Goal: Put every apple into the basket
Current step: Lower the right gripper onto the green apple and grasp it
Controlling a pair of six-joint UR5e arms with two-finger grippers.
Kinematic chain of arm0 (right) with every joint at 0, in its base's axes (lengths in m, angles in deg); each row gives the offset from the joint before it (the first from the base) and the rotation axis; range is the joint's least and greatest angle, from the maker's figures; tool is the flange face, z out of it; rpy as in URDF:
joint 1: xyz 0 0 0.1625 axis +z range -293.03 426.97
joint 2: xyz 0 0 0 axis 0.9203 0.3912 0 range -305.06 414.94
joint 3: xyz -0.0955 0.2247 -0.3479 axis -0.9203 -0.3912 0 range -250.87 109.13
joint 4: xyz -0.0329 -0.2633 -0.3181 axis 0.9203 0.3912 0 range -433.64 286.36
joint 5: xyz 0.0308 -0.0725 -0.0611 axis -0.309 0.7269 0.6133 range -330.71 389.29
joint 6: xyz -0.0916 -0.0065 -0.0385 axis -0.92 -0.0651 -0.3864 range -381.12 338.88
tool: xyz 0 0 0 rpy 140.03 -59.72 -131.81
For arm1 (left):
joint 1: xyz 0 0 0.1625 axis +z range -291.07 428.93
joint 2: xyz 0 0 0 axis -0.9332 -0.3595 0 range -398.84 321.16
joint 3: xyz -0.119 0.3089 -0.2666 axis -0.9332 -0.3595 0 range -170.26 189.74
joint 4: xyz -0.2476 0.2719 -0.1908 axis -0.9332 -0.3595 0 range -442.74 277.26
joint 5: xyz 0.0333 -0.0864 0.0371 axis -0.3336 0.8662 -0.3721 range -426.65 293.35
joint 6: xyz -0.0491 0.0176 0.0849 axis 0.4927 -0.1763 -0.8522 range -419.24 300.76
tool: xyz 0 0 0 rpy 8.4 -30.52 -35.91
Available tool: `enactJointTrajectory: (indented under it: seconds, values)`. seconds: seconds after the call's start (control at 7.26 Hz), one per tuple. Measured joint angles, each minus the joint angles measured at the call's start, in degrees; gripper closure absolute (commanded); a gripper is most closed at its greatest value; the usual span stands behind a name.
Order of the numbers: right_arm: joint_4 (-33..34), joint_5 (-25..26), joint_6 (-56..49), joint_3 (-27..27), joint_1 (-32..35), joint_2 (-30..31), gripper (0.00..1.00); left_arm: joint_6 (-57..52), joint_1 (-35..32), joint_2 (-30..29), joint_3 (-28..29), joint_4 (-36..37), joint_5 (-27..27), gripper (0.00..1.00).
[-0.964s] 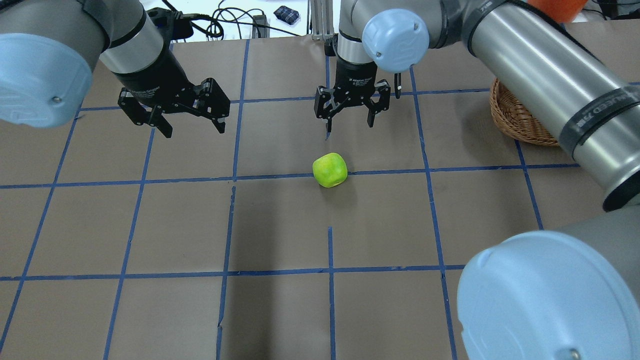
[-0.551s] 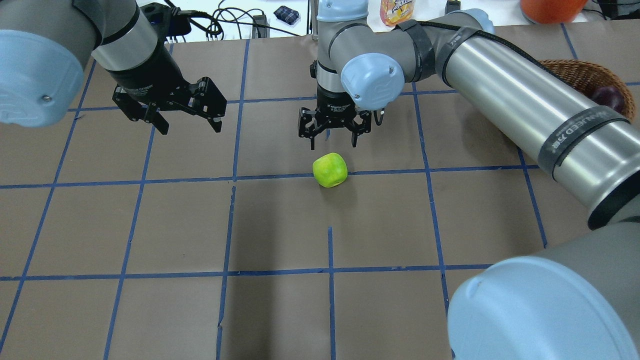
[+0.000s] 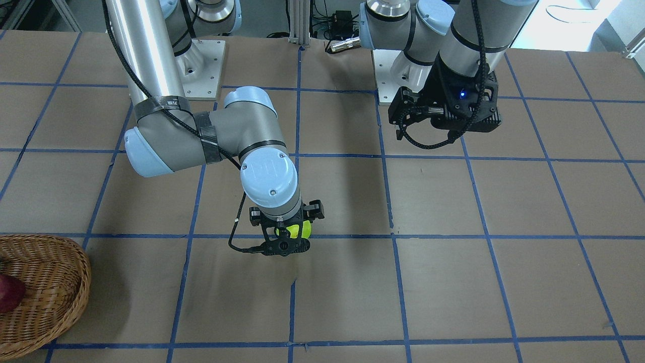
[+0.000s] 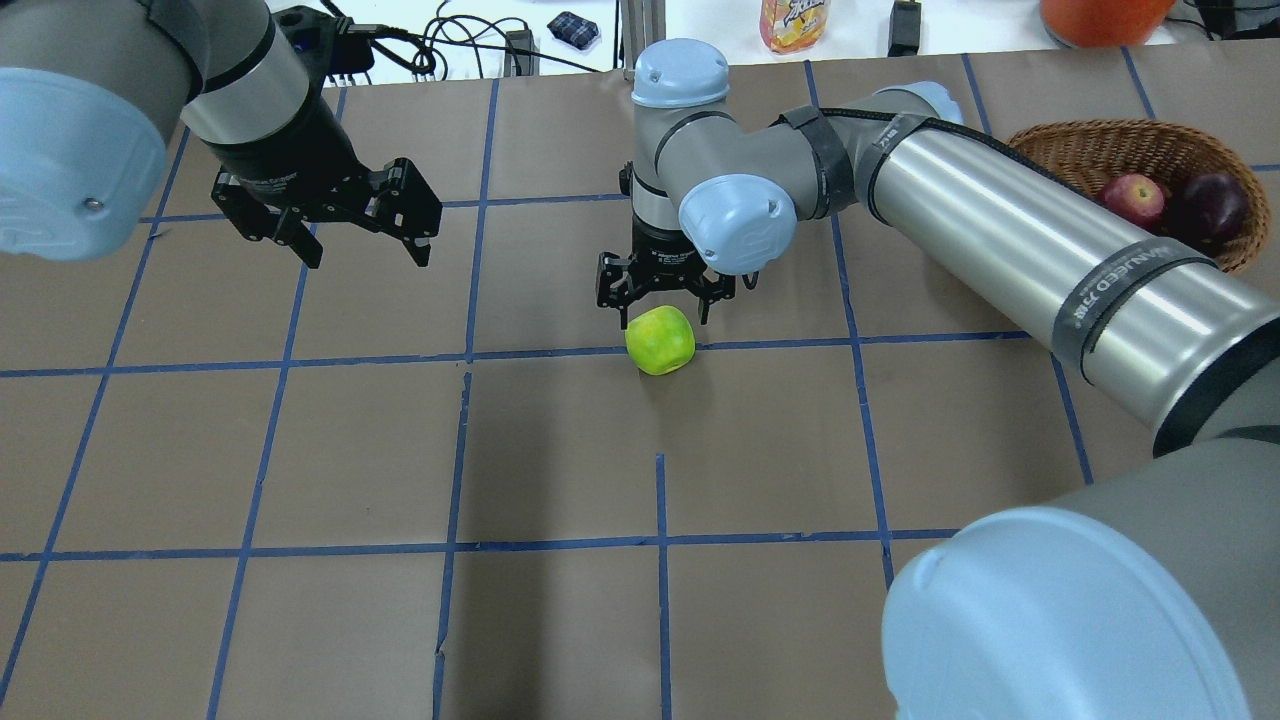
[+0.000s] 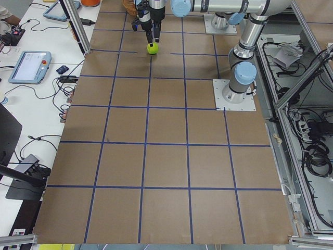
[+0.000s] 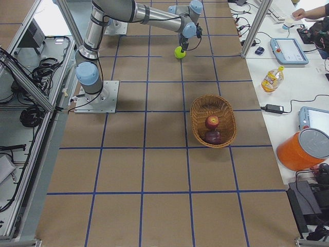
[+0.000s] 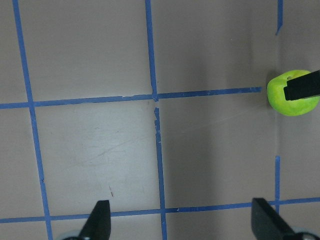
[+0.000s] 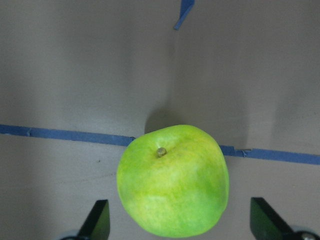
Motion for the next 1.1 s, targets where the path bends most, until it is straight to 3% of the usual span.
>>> enactJointTrajectory:
  seconds: [0.55,0.69,0.83,0.96,1.1]
  values:
    - [4.28,-3.38,0.59,1.40,1.22,-2.25,0.00,-0.22,0.10,0.18,0.02,0.16,-0.16,0.00]
    - [4.83,-3.99,0.49,1.54,1.37,-2.57,0.07,-0.52,0.10,0.22,-0.07,0.22,-0.17,0.00]
    - [5.20,-3.98,0.29,1.69,1.38,-2.75,0.63,-0.66,0.10,0.28,-0.20,0.42,-0.17,0.00]
    - [5.89,-3.84,0.35,1.65,1.38,-2.80,1.00,-0.71,0.12,0.34,-0.32,0.68,-0.19,0.00]
    - [6.76,-3.59,0.47,1.25,1.29,-2.66,1.00,-0.73,0.11,0.37,-0.40,0.81,-0.21,0.00]
